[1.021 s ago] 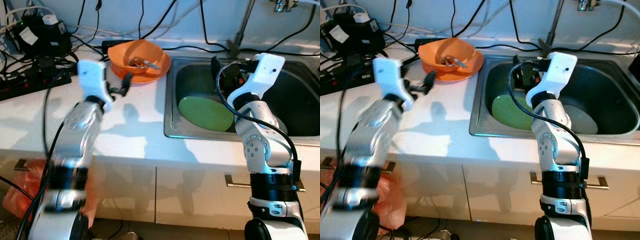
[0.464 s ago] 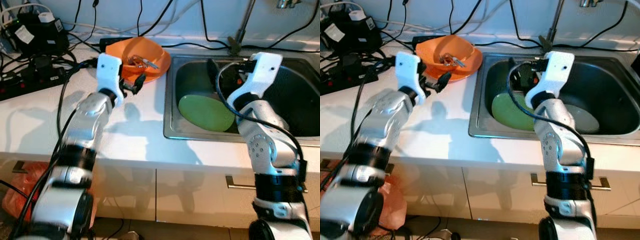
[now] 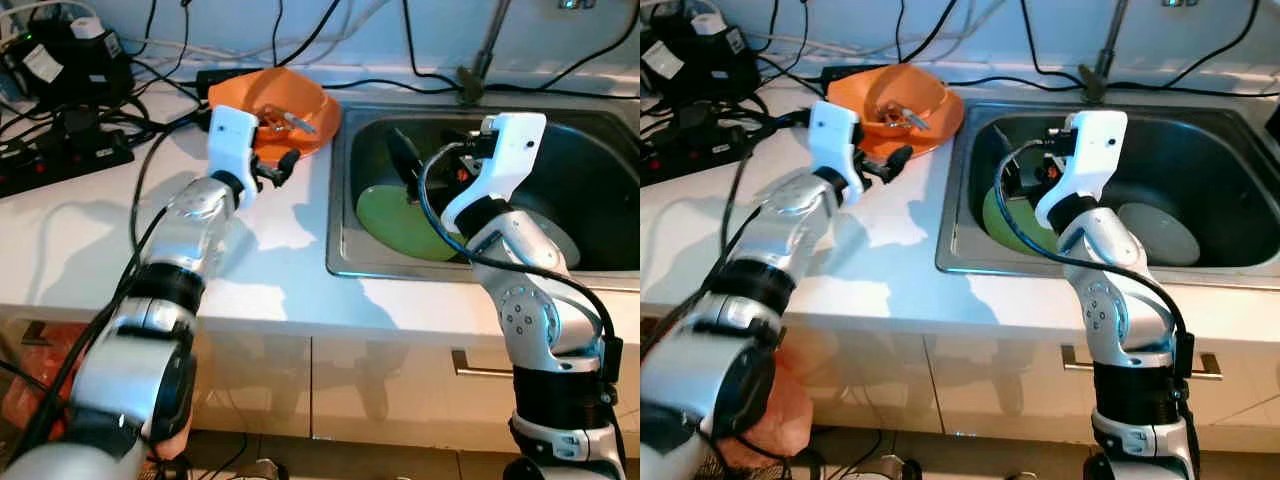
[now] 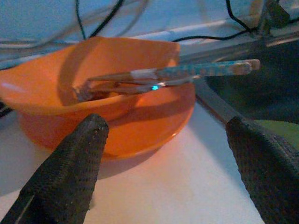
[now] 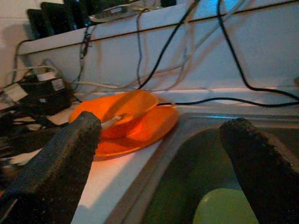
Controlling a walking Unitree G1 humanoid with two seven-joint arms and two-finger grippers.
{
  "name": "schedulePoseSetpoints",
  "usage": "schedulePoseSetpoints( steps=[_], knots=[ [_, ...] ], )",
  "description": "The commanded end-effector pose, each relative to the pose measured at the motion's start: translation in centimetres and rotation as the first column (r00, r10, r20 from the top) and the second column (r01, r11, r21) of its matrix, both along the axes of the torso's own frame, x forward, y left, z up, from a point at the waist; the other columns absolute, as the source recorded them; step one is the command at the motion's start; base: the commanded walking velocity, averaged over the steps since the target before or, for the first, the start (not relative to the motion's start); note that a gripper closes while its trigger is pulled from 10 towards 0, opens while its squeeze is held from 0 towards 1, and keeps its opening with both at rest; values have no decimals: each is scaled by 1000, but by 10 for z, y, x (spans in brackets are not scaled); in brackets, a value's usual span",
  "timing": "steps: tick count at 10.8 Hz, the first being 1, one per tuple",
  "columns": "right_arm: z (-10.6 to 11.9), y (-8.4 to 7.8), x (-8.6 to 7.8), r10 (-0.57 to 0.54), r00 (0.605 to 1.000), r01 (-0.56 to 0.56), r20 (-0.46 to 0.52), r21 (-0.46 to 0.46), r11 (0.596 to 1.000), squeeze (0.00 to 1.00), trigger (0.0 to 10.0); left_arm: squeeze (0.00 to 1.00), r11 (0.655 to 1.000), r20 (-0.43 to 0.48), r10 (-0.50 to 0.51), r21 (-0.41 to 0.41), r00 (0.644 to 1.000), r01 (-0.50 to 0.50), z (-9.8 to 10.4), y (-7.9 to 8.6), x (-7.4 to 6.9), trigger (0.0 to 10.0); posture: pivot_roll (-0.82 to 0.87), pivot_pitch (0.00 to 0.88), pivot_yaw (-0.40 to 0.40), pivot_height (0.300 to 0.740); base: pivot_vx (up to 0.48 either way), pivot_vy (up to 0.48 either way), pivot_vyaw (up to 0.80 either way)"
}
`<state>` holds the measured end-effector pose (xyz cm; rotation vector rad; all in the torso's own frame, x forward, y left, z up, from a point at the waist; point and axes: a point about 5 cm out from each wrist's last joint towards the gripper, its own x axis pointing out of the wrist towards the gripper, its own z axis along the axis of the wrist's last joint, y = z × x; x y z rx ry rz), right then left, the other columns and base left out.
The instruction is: Kitchen organization
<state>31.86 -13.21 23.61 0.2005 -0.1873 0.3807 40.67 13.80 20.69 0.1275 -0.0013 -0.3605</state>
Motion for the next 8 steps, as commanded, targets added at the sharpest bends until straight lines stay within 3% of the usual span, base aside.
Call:
schedulePoseSetpoints(
  steps=[1,4,8],
  knots=[
    [3,5,-8,35,999,-35,23,-27,999,0,10000,0,999,11,-16,28,1000,16,5,-7,4,10000,1,105,49,740,0,0,0],
    [2,6,-17,41,999,-40,15,-57,998,0,10000,0,998,16,12,55,1000,-13,8,-3,7,10000,-27,107,65,740,0,0,0],
    [-16,-6,-60,119,990,-126,-72,-102,987,0,10000,0,998,27,47,50,999,-49,12,-1,11,10000,-83,147,72,740,0,0,0]
  ],
)
